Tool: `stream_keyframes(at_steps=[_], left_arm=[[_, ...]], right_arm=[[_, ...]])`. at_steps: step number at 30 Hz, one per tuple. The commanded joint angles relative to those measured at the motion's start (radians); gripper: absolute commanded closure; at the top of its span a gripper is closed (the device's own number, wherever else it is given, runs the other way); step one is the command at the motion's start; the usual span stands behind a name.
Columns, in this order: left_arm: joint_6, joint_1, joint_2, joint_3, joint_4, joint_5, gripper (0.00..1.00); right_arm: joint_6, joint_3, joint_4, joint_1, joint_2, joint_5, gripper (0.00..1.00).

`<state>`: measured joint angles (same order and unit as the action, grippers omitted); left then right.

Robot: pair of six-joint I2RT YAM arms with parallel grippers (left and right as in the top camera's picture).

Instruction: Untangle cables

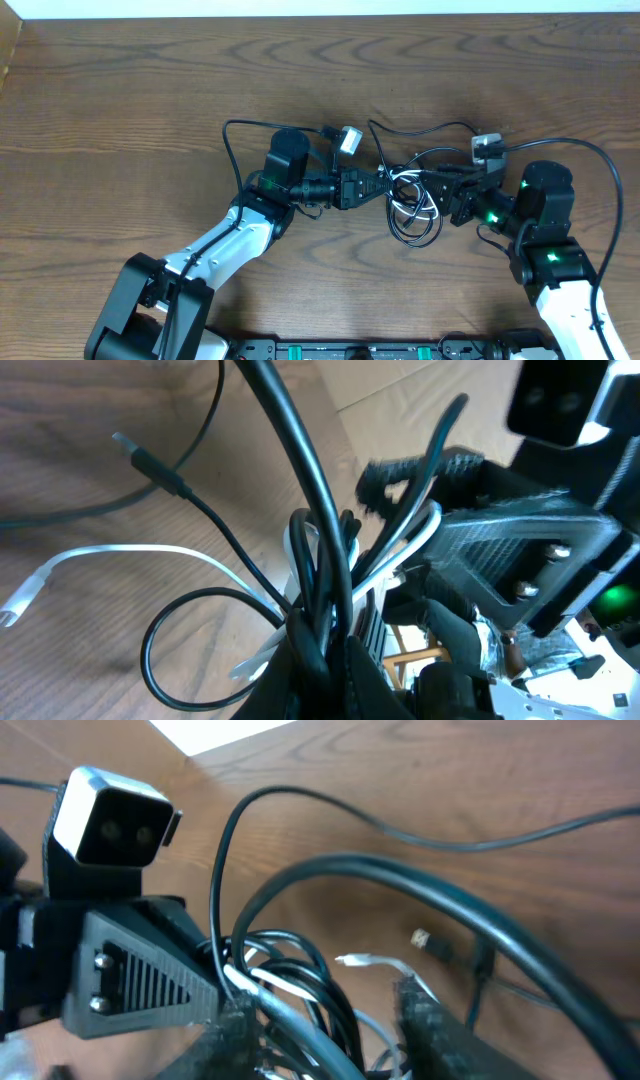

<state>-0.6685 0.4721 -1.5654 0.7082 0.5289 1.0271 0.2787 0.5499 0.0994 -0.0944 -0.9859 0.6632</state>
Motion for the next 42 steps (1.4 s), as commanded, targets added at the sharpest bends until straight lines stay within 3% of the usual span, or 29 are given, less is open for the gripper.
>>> stream_keyframes(at_steps=[1,4,13,23,30,36,38,41,42], left_arm=[[0.029,-0.004,0.0,0.007,0.011,0.039,0.92],[0.029,-0.004,0.0,0.007,0.011,0.039,0.92],[0.047,-0.004,0.0,0.007,-0.016,0.038,0.92],[0.056,-0.004,0.0,0.007,-0.116,-0.099,0.92],[0.055,-0.004,0.0,0.007,-0.127,-0.092,0.92],[0.199,-0.004,0.0,0.007,-0.124,-0.038,0.92],[0.2,-0.004,0.0,0.007,-0.124,-0.076,0.92],[0.139,-0.003,0.0,0.007,-0.124,-0.141,0.92],[0.12,-0.003,0.0,0.007,-0.124,-0.151,0.92]], right_arm=[[-0.007,0.014,0.001,0.001,-0.016,0.089,0.73],[-0.006,0.014,-0.003,0.001,-0.013,0.111,0.98],[0.061,0.015,-0.174,0.024,0.037,0.138,0.99],[0.277,0.015,-0.468,0.085,0.117,0.471,0.99],[0.314,0.015,-0.54,0.096,0.112,0.495,0.99],[0.311,0.015,-0.274,0.093,0.054,0.495,0.81],[0.312,0.015,-0.208,0.093,0.035,0.491,0.77],[0.35,0.014,-0.116,0.078,0.005,0.417,0.57],[0.377,0.014,-0.103,0.068,-0.002,0.385,0.57]])
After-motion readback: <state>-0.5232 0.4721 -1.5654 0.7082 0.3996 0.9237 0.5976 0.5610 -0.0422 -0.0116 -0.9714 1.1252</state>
